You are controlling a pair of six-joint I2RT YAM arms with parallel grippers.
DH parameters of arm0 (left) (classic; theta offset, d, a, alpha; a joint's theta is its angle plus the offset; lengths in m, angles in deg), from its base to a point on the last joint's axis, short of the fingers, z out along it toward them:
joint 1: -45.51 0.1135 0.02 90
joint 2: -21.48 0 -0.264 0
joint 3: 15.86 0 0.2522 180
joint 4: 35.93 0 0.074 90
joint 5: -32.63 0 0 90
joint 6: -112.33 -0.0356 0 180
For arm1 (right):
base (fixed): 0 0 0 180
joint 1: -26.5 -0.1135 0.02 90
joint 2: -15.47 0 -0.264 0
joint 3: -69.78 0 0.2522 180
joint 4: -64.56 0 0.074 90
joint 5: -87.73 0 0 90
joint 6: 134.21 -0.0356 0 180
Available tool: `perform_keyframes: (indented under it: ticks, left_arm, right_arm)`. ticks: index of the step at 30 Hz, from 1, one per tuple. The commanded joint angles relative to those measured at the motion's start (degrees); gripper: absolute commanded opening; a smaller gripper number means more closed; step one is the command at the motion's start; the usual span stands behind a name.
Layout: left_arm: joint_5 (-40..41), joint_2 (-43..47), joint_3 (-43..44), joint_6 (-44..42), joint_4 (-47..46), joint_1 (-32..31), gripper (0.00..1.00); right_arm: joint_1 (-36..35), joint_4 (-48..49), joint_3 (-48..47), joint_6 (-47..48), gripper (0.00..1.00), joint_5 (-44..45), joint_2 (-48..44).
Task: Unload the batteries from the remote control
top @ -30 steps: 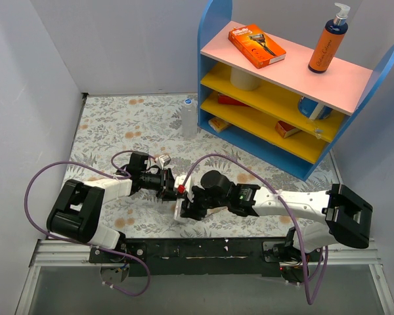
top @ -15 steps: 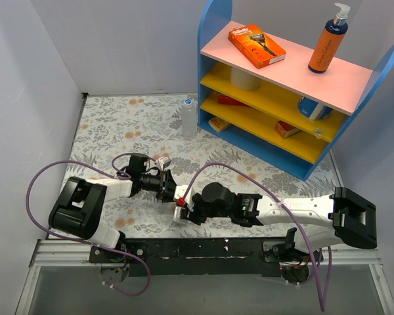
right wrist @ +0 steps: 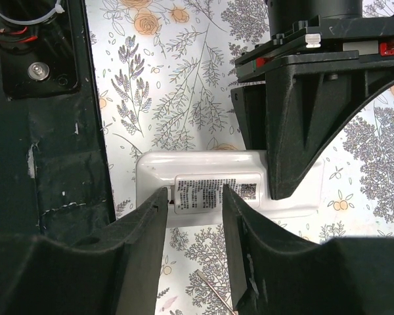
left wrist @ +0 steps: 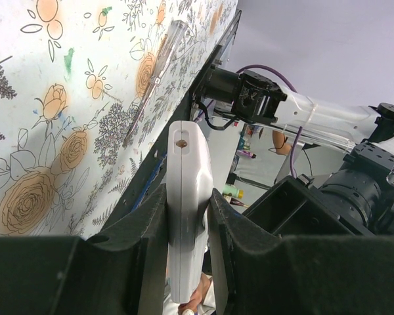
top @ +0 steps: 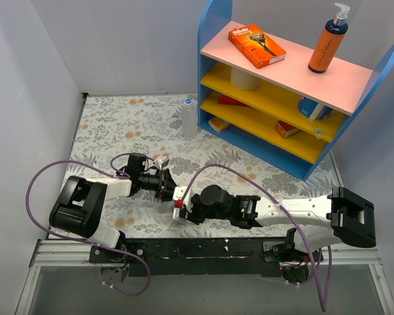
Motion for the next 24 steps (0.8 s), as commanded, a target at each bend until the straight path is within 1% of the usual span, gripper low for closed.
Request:
perform_keyframes:
  ticks: [1, 13, 15, 19, 24]
  left_arm:
    - [-7.0, 0.8, 0.0, 3.9, -0.6, 0.1, 0.00]
    - [-7.0, 0.8, 0.0, 4.0, -0.6, 0.1, 0.00]
    - [-7.0, 0.8, -0.1, 4.0, -0.5, 0.1, 0.00]
    - [-7.2, 0.5, 0.0, 4.0, -0.4, 0.1, 0.00]
    - [-7.2, 0.0, 0.2, 4.0, 0.0, 0.2, 0.00]
  right_arm:
    - [-0.4, -1.4, 0.8, 2.6, 0.47, -0.8, 0.8]
    - [-0.4, -1.7, -1.2, 4.7, 0.48, -2.1, 2.9]
    - [-0.4, -1.4, -1.0, 4.9, 0.47, -1.1, 3.0]
    - [-0.4, -1.4, -0.7, 5.0, 0.46, 5.2, 3.0]
    - [-1.2, -1.3, 0.7, 6.7, 0.45, 8.8, 1.3]
